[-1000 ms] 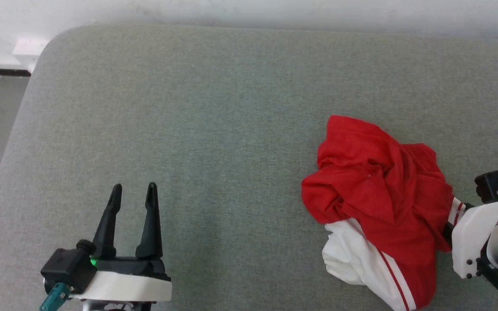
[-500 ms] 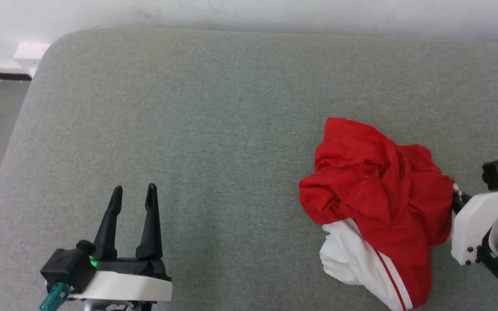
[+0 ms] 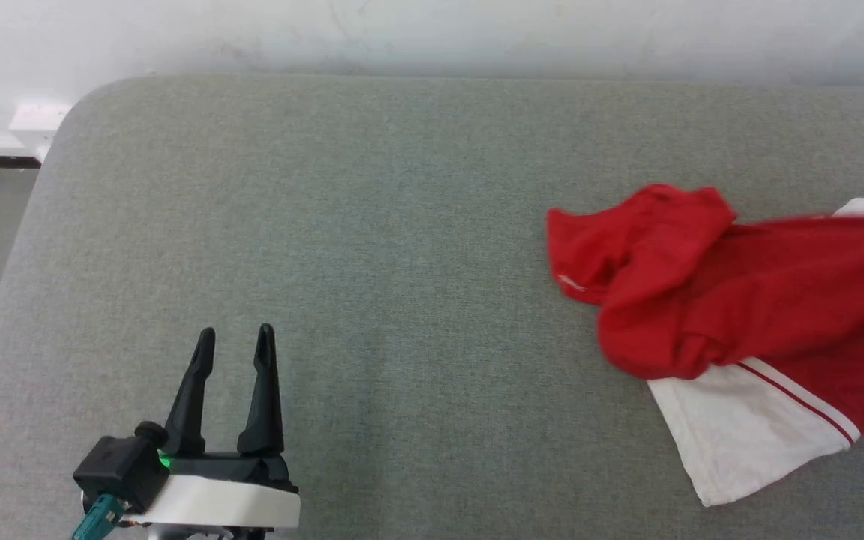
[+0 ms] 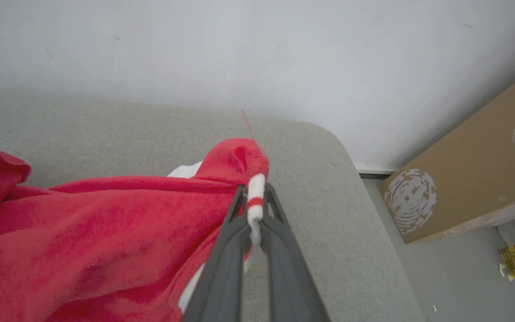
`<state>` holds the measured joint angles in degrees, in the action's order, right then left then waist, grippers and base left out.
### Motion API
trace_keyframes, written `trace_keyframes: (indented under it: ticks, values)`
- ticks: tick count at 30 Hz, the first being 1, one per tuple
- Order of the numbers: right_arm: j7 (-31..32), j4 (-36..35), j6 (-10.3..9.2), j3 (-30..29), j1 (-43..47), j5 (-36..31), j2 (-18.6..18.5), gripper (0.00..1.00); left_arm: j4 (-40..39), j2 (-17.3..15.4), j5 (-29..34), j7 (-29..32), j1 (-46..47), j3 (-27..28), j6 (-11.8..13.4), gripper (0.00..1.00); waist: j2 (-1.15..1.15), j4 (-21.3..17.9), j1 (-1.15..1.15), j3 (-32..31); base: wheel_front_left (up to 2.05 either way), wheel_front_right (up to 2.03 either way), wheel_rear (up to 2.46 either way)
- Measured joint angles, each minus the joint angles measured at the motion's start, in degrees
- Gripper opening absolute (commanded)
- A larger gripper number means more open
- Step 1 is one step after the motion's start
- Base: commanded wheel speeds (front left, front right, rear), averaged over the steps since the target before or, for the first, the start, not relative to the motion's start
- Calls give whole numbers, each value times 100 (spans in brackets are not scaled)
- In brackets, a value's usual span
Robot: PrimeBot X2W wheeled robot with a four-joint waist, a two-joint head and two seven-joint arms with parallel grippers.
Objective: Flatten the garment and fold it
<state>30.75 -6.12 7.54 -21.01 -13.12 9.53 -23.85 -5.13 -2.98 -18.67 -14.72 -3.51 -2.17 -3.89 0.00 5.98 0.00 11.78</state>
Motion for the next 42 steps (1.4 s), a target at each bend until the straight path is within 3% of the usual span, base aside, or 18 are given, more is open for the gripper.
trace_keyframes:
  ticks: [6, 10, 14, 15, 16, 17, 23, 30, 37, 42]
  values:
    - [-58, 565, 0, -848, 1090, -265, 460, 0, 60, -1, 67, 0, -120, 68, -3, 100, 0, 130, 0, -11, 0, 0, 0]
    - [-253, 1051, 0, -939, 1415, -377, 749, 0, 103, -1, 108, 0, -135, 77, -13, 100, 0, 159, 0, -96, 0, 0, 0]
    - [-464, 1448, 0, -856, 1465, -442, 787, 0, 149, 0, 122, 0, -154, 65, -18, 100, 0, 156, 0, -202, 0, 0, 0]
    - [-509, 1482, 0, -820, 1462, -444, 771, 11, 154, -1, 122, 0, -177, 59, -18, 100, 0, 149, 0, -231, 0, 0, 0]
    - [-555, 1490, 0, -782, 1452, -444, 749, 51, 163, -1, 122, 0, -206, 56, -18, 100, 0, 140, 0, -260, 0, 0, 0]
    - [-579, 1477, 0, -746, 1430, -444, 713, 100, 168, 0, 121, 0, -236, 49, -16, 100, 0, 127, -1, -287, 0, 0, 0]
    - [-576, 610, -1, -268, 956, 22, 431, 100, 187, 0, 93, 0, -254, -49, -7, 100, 0, 55, -1, -395, 0, 0, 0]
    - [368, -675, 0, 954, 799, 588, 315, 100, 167, 1, 58, 0, -246, -126, 15, 100, 0, 133, 0, -340, 0, 0, 0]
    - [1155, -687, 0, 2117, 1401, 805, 463, 100, 159, 0, 58, 0, -213, -121, 14, 100, 0, 370, 0, -184, 0, 0, 0]
    - [1722, -553, 0, 2384, 1855, 942, 594, 100, 162, 0, 31, 0, -174, -97, 15, 100, 0, 572, 0, -71, 0, 0, 0]
